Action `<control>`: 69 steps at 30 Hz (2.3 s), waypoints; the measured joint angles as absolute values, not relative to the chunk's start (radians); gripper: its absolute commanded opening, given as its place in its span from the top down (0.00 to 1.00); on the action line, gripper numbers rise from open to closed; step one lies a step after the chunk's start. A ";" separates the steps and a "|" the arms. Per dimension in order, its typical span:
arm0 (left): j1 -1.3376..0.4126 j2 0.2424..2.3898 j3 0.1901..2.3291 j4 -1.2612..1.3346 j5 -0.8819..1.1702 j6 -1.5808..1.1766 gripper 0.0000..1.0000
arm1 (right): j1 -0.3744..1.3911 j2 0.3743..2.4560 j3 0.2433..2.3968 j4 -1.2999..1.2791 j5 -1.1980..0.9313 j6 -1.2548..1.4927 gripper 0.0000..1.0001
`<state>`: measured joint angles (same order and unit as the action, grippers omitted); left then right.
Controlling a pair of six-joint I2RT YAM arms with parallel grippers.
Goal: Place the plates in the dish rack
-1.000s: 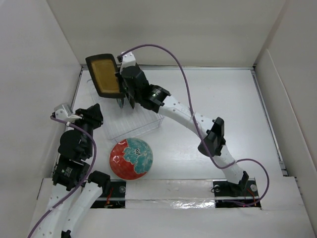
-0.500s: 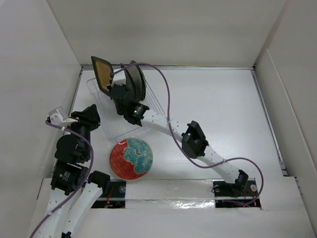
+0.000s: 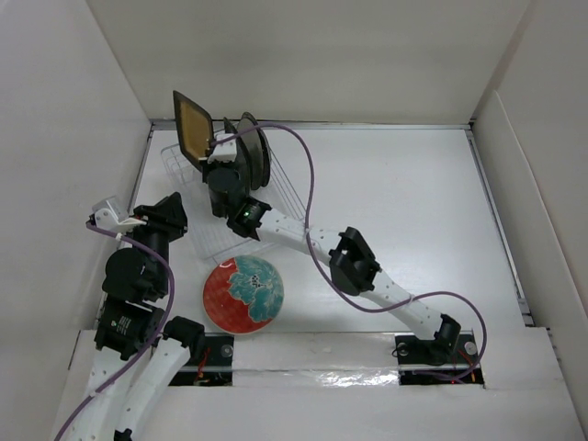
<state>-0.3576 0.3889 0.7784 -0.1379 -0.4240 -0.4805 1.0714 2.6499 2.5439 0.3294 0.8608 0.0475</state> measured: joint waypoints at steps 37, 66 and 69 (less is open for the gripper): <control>-0.358 0.403 0.778 -0.131 -0.384 -0.480 0.76 | 1.102 2.755 2.509 0.672 0.971 -0.215 1.00; -0.358 0.391 0.778 -0.131 -0.374 -0.480 0.76 | 1.161 2.552 2.019 0.543 0.866 0.100 0.31; -0.358 0.387 0.778 -0.131 -0.374 -0.480 0.76 | 1.160 2.435 1.906 0.544 0.846 0.139 0.30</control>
